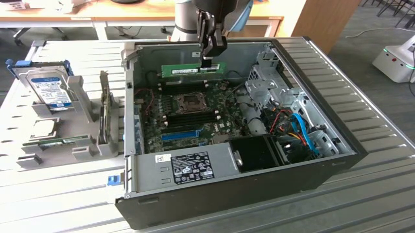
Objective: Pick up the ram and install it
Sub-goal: 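Pick up the ram and move it above insertion slot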
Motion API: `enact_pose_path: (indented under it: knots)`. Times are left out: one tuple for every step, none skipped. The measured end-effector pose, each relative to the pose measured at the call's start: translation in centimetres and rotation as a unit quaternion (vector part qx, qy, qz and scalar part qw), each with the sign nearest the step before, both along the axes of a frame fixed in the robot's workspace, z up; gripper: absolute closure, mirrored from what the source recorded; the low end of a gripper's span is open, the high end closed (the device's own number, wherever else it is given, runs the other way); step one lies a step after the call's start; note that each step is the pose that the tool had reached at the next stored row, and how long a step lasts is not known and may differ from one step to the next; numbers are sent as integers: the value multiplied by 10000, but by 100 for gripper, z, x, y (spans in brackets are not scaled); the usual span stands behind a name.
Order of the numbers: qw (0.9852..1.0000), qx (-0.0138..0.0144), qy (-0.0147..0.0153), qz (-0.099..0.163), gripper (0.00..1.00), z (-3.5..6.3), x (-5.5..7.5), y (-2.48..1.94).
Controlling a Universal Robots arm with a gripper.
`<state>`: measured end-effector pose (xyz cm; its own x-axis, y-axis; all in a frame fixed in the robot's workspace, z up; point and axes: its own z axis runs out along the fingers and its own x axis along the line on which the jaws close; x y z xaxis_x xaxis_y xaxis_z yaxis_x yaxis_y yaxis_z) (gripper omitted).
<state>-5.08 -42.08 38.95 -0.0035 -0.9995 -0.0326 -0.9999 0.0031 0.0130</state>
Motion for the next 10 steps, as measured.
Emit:
enact_pose_path:
  knots:
    - [10000, 0, 0, 0, 88, 0, 0, 0]
    - [10000, 0, 0, -1, 88, 0, 0, 0]
    - [10000, 1, 0, 0, 88, -2, 0, 1]
    - [10000, 1, -1, 0, 88, -8, 0, 1]
    - [10000, 0, 0, 0, 88, -16, 0, 1]
    - [10000, 0, 0, 0, 88, -24, 0, 0]
    - [10000, 0, 0, 0, 88, -33, 0, 0]
    - [10000, 0, 0, 0, 88, -42, 0, 0]
    - [10000, 1, 0, 0, 88, -51, 0, 0]
    - [10000, 1, 0, 0, 88, -60, 0, 0]
